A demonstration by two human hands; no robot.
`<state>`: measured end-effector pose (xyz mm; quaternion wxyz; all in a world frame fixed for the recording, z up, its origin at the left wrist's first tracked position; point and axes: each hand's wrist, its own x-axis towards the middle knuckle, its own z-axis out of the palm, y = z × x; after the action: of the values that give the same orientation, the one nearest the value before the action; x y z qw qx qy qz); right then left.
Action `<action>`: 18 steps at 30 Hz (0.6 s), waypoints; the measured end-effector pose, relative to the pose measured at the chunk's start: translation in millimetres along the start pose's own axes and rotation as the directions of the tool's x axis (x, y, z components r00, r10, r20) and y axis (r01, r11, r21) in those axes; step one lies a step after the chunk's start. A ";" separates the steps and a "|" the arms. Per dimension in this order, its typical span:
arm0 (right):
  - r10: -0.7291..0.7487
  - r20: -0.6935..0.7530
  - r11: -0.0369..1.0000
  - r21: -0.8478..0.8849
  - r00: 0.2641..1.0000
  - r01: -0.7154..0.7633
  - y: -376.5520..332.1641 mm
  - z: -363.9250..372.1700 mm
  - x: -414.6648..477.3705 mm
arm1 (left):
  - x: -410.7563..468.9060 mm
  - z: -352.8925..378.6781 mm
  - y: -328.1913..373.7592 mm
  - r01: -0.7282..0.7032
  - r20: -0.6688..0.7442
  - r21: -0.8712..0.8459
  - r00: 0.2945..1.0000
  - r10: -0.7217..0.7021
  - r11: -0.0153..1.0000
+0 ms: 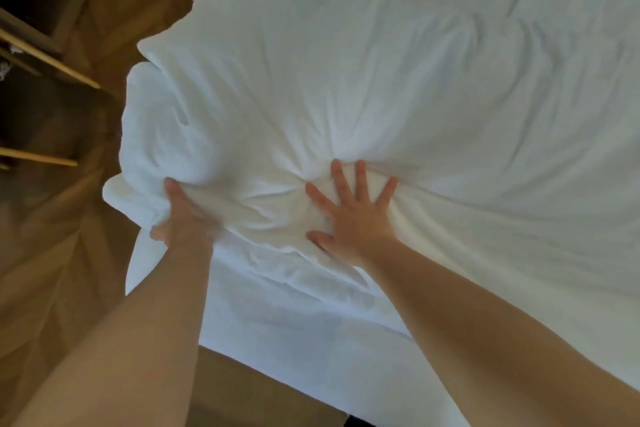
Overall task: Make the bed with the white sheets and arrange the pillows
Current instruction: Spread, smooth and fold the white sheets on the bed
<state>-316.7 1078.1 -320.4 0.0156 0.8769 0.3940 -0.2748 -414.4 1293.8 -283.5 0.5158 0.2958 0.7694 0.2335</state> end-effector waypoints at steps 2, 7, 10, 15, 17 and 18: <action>0.003 0.065 1.000 0.008 0.998 -0.004 2.7 0.0 3.1 | 9.6 -6.1 11.2 -0.068 0.116 -0.036 0.991 0.071 0.997; -0.020 0.204 0.894 0.443 0.979 -0.074 6.7 -40.1 -19.2 | -55.4 1.1 64.0 -0.358 0.304 0.159 0.904 0.300 0.920; 0.112 0.251 0.196 0.943 0.961 -0.269 18.9 -97.0 -49.0 | -146.9 4.5 77.9 -0.809 0.521 0.234 0.572 0.633 0.539; -0.039 0.195 -0.645 0.745 0.980 -0.174 106.5 -212.9 -114.7 | -276.3 4.9 51.4 -0.987 0.894 -0.097 -0.142 0.425 -0.125; -0.060 0.162 -0.638 0.753 0.985 -0.162 149.7 -245.5 -154.8 | -330.4 2.3 29.0 -0.909 0.913 -0.306 -0.365 0.184 -0.283; -0.036 0.188 -0.608 0.776 0.982 -0.170 174.7 -251.5 -179.9 | -358.9 2.2 17.1 -0.855 0.889 -0.405 -0.451 0.079 -0.325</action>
<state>-173.3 896.3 -51.1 -0.7326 0.4134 -0.1407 -0.5220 -303.5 1056.4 -37.6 0.2532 0.9616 -0.1056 -0.0128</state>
